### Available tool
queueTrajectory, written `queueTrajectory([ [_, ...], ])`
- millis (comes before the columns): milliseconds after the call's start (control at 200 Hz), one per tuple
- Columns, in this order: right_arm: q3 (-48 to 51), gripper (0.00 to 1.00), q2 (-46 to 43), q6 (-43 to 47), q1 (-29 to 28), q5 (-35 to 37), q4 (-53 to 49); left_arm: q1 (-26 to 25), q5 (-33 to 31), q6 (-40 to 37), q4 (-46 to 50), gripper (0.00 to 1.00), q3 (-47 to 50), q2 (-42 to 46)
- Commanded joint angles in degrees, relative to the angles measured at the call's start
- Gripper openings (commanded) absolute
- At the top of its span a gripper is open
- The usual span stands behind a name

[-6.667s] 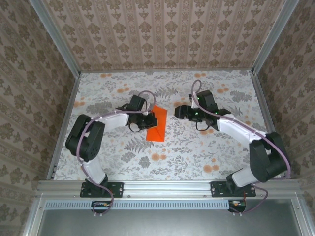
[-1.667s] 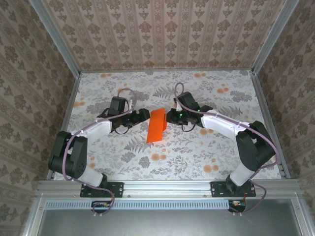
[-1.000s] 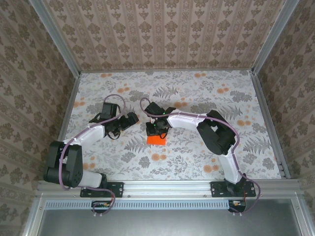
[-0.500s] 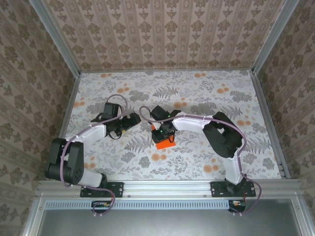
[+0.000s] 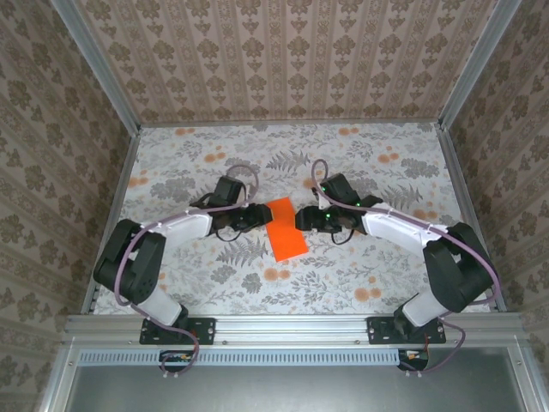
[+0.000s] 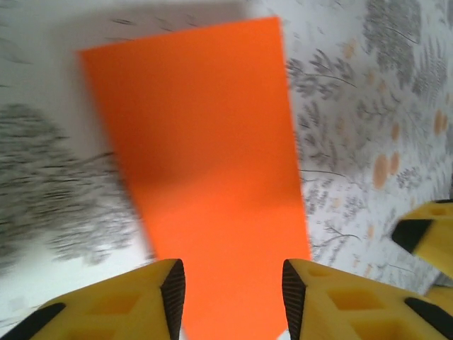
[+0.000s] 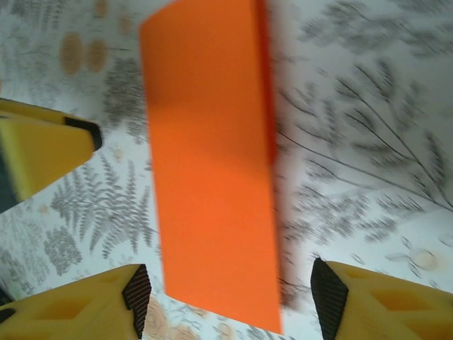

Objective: Fold a paper plane with a square sheet of paper (pick it up from the middle)
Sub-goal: Third fold the triangle at the center of the table.

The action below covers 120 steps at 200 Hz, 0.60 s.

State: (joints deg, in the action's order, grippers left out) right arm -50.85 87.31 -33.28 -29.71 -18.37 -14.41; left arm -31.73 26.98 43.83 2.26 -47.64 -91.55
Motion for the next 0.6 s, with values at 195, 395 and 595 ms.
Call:
queueTrajectory([
  [195,7.0,0.66,0.0,-5.2,2.9,-10.6,5.2,-2.5,1.8,1.1,-3.0,0.29,-4.9,-8.1],
  [395,7.9,0.62,4.3,-5.1,2.9,-16.4,8.1,-2.6,1.4,1.2,-2.9,0.28,-4.8,-8.7],
  [595,7.0,0.55,7.5,-4.8,2.9,-17.9,8.3,-2.6,1.0,0.7,-2.2,0.28,-4.7,-8.4],
])
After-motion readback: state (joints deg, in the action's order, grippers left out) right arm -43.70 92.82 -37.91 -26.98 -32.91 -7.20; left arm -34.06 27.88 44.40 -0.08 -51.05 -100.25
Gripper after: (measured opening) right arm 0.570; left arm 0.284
